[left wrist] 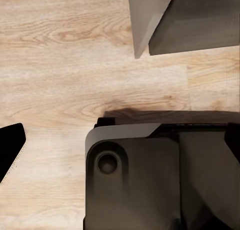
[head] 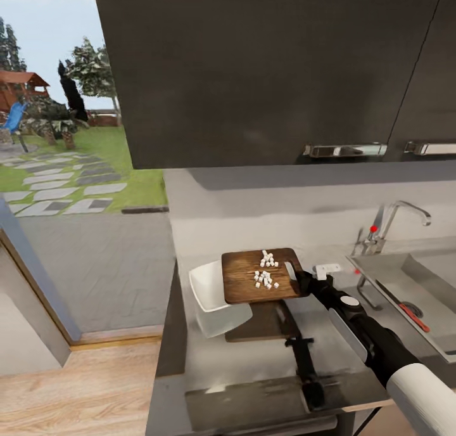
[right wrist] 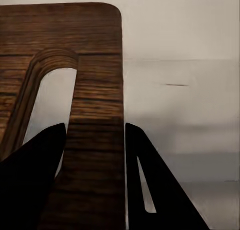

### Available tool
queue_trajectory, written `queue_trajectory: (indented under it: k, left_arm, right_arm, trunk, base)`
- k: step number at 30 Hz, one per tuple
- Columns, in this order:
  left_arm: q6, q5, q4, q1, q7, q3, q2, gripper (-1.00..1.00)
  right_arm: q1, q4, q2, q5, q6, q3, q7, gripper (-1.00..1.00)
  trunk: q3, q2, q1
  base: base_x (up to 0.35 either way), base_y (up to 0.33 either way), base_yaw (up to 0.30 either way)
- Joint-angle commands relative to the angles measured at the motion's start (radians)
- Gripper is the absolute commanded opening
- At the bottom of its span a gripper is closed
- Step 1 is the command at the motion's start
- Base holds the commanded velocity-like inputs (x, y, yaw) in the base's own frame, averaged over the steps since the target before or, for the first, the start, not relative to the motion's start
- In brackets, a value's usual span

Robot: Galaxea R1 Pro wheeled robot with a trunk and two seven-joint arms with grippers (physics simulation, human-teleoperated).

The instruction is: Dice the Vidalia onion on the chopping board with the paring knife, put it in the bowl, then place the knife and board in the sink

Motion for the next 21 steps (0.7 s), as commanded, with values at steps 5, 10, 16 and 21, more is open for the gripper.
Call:
queue_trajectory:
  k: [5,10,16,21]
  left_arm:
    - [-0.003,0.01,0.0,-0.001,0.007,-0.009,0.001,1.0]
    - [-0.003,0.01,0.0,-0.001,0.007,-0.009,0.001,1.0]
    - [-0.003,0.01,0.0,-0.001,0.007,-0.009,0.001,1.0]
    - [-0.003,0.01,0.002,-0.001,0.008,-0.009,0.001,1.0]
  right_arm:
    - [-0.001,-0.002,-0.001,-0.008,0.004,0.003,-0.003,-1.0]
    - [-0.001,-0.002,-0.001,-0.009,0.005,0.002,-0.003,-1.0]
    - [-0.001,-0.002,-0.002,-0.008,0.002,0.002,-0.003,-1.0]
    - [-0.001,-0.002,-0.003,-0.008,0.004,0.001,-0.003,-1.0]
  trunk:
    - [0.006,-0.002,0.001]
    - [0.01,-0.002,0.001]
    - [0.01,-0.002,0.001]
    - [0.01,-0.002,0.001]
  base:
    - [0.0,0.198,0.0]
    - [0.05,0.142,0.0]
    - [0.003,0.006,0.0]
    - [0.0,0.0,0.0]
